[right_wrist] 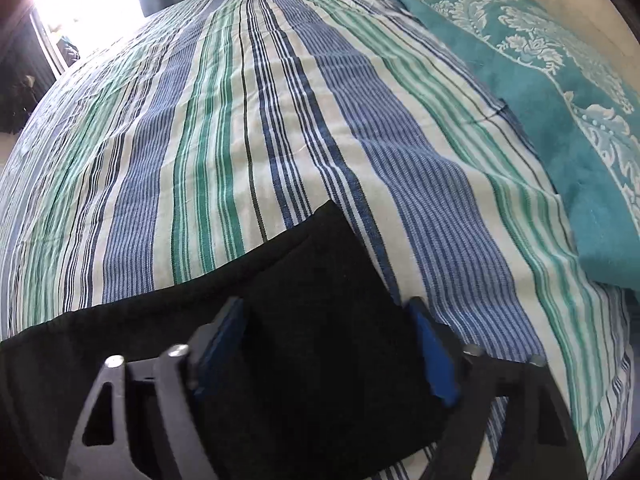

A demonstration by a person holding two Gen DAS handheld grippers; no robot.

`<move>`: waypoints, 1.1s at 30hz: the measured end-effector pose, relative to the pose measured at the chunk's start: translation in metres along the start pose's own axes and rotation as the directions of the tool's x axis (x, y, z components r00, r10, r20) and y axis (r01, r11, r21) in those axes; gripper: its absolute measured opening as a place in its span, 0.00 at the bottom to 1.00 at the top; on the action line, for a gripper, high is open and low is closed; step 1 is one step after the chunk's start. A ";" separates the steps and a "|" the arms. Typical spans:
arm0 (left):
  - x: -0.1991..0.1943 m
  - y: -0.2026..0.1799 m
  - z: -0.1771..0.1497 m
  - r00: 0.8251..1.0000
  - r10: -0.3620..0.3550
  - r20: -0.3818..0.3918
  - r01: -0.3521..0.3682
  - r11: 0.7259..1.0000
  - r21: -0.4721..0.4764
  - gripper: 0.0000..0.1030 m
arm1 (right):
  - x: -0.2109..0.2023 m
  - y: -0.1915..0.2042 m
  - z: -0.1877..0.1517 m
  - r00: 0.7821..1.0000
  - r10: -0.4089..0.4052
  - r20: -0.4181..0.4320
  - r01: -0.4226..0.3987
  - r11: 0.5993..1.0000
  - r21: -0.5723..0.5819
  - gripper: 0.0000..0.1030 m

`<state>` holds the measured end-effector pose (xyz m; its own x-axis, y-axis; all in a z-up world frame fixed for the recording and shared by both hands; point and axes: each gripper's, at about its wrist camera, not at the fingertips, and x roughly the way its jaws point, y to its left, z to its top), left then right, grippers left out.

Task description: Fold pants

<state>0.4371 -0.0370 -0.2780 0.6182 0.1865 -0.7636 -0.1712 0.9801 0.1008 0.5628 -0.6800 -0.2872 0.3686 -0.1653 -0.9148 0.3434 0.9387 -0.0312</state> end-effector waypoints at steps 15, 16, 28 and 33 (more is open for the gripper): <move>-0.001 -0.004 0.001 1.000 0.025 -0.008 -0.025 0.999 0.020 0.99 | -0.173 0.017 -0.167 0.909 0.171 0.381 -0.158 0.985 -0.067 0.05; -0.001 -0.004 0.001 1.000 0.027 -0.008 -0.027 0.999 0.022 0.99 | -0.179 0.015 -0.190 0.906 0.157 0.393 -0.152 0.987 -0.043 0.05; -0.004 -0.011 0.003 0.996 0.085 -0.007 -0.084 0.994 0.065 0.99 | -0.176 -0.036 -0.311 0.964 -0.091 0.250 0.017 0.958 0.286 0.07; -0.010 -0.020 0.012 0.989 0.144 -0.039 -0.138 0.984 0.115 0.99 | -0.172 -0.045 -0.315 0.963 -0.124 0.241 0.043 0.948 0.314 0.55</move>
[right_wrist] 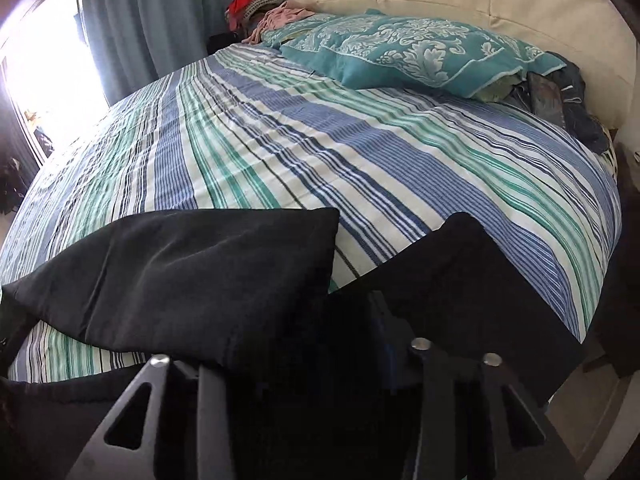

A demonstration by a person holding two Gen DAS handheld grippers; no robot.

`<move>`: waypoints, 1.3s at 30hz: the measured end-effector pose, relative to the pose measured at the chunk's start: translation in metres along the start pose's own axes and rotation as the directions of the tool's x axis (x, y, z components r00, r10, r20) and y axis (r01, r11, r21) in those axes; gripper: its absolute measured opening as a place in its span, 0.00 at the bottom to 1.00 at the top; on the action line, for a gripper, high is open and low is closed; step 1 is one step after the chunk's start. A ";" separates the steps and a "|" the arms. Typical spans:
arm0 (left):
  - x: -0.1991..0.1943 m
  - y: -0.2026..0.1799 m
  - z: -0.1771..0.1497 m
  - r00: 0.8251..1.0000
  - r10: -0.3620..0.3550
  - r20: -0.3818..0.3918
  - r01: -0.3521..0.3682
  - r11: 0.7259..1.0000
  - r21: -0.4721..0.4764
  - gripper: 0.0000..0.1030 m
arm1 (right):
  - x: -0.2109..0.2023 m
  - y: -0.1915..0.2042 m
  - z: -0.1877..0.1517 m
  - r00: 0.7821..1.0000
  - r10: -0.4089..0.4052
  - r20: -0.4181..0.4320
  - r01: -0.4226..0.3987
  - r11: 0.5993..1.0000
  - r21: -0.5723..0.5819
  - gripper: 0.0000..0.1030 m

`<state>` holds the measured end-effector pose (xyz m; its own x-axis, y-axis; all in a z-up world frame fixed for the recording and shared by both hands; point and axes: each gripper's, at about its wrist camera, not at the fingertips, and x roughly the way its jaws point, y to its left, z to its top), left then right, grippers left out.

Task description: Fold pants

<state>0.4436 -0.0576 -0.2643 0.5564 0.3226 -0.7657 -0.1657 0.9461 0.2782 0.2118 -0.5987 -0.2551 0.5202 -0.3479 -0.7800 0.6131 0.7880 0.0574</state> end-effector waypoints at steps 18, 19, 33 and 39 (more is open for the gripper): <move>-0.115 0.072 -0.120 0.977 -0.211 0.014 0.211 0.977 0.015 0.99 | -0.061 0.022 -0.040 0.831 0.549 0.088 -0.556 0.818 0.144 0.65; -0.114 0.075 -0.124 0.977 -0.211 0.003 0.211 0.977 0.005 0.99 | -0.054 0.035 -0.042 0.817 0.574 0.049 -0.575 0.809 0.122 0.65; -0.098 0.088 -0.135 0.984 -0.170 -0.059 0.169 0.985 -0.026 0.99 | 0.006 0.000 -0.027 0.881 0.460 0.112 -0.464 0.792 0.398 0.64; -0.103 0.070 -0.140 0.986 -0.160 -0.053 0.162 0.986 0.038 0.99 | 0.014 -0.004 -0.021 0.903 0.421 0.091 -0.418 0.807 0.417 0.48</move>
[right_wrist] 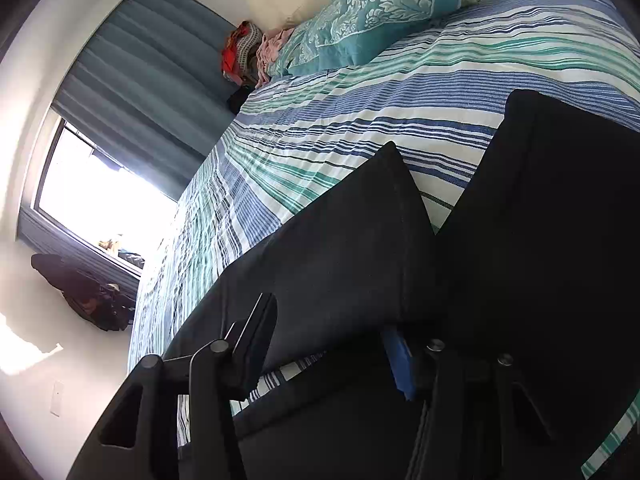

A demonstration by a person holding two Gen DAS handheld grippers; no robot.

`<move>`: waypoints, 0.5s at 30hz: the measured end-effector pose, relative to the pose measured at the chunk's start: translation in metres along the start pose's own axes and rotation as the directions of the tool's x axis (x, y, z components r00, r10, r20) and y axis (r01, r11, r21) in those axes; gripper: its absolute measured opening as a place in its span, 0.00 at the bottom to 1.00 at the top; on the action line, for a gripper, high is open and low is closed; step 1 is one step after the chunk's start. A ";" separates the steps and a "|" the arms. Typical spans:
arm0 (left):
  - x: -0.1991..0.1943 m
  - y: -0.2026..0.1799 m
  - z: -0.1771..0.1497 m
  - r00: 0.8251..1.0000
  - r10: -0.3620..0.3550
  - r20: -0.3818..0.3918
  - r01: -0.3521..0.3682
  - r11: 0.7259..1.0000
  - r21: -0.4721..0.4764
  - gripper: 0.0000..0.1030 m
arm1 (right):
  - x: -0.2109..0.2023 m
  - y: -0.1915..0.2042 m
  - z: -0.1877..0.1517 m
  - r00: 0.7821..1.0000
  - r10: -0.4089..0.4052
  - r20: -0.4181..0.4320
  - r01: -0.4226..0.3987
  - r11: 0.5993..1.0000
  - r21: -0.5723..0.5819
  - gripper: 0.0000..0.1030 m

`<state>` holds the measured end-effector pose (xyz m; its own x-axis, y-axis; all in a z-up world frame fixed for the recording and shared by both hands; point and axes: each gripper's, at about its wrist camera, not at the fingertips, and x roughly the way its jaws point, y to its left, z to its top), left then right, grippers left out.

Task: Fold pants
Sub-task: 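Fold the held trouser leg over with the right tool while the left tool moves over the trousers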

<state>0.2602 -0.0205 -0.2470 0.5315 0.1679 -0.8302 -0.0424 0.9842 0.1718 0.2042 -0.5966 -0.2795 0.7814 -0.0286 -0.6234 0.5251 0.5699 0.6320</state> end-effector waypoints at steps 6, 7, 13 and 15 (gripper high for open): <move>-0.003 -0.012 0.002 1.000 0.006 0.002 -0.006 1.000 0.022 0.99 | 0.004 -0.003 0.002 0.998 -0.053 -0.029 0.053 0.998 -0.019 0.10; -0.003 -0.012 0.003 1.000 0.006 0.002 -0.006 1.000 0.024 0.99 | 0.003 -0.003 0.002 0.998 -0.052 -0.026 0.052 0.998 -0.018 0.09; -0.004 -0.014 0.003 1.000 0.009 -0.007 -0.009 1.000 0.021 0.99 | -0.008 0.013 0.004 1.000 -0.025 0.005 0.026 0.996 -0.086 0.06; -0.004 -0.015 0.004 1.000 0.013 -0.009 -0.012 1.000 0.021 0.99 | -0.012 0.015 0.005 1.000 -0.014 0.013 0.015 0.995 -0.097 0.06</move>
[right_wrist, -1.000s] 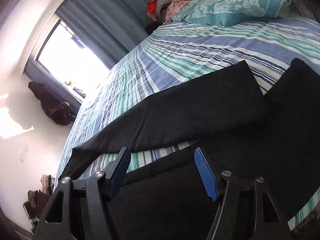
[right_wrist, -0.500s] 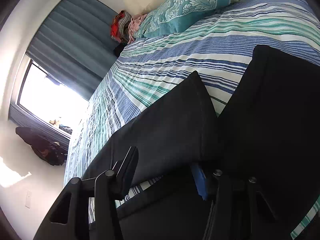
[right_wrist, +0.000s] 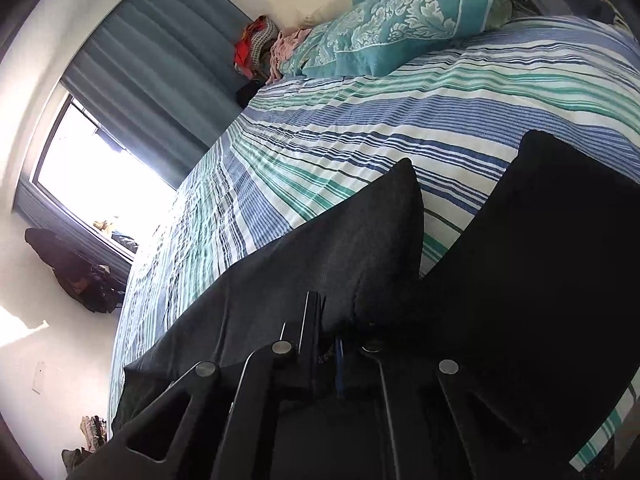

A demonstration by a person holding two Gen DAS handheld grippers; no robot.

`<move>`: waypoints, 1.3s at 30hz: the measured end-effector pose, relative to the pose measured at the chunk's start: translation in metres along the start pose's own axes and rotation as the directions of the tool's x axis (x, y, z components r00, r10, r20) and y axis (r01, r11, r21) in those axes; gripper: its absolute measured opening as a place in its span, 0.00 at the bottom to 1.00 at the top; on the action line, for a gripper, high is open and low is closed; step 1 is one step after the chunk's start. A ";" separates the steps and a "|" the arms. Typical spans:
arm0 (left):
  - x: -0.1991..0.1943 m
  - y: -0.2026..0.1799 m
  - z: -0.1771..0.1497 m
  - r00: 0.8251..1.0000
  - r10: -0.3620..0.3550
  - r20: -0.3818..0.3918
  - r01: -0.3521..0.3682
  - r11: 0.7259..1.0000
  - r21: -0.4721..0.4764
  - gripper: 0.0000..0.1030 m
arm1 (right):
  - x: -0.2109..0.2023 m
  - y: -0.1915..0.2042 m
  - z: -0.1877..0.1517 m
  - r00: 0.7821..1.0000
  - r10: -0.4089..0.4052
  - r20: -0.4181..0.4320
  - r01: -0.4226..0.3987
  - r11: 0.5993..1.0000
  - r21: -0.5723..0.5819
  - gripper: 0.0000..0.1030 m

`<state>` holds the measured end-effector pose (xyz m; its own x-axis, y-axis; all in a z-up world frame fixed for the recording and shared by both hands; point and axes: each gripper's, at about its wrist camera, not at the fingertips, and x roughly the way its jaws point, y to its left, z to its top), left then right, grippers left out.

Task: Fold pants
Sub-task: 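Fold the held trouser leg over with the right tool while the left tool moves over the trousers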

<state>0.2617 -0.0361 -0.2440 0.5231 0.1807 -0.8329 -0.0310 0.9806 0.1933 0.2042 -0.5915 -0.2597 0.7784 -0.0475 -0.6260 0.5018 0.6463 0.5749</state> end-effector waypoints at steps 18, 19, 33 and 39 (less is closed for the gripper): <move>0.000 -0.003 0.006 1.000 -0.011 -0.022 0.011 1.000 0.004 0.99 | -0.043 0.028 -0.005 0.993 0.105 0.050 -0.100 0.991 -0.094 0.06; 0.000 -0.004 0.008 1.000 -0.018 -0.025 0.018 1.000 0.004 0.99 | -0.047 0.031 -0.006 0.991 0.121 0.052 -0.116 0.989 -0.093 0.06; 0.043 0.011 0.152 0.910 -0.413 -0.038 0.370 0.849 -0.378 0.99 | -0.122 0.059 -0.025 0.958 0.273 0.092 -0.263 0.959 -0.105 0.06; 0.088 -0.004 0.208 0.910 -0.406 -0.081 0.340 0.845 -0.413 0.99 | -0.148 0.067 -0.018 0.946 0.306 0.108 -0.291 0.947 -0.133 0.05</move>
<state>0.4855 -0.0394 -0.2101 0.4193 -0.2279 -0.8788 -0.1996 0.9212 -0.3341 0.1160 -0.5278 -0.1378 0.9306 0.0702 -0.3592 0.1988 0.7271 0.6572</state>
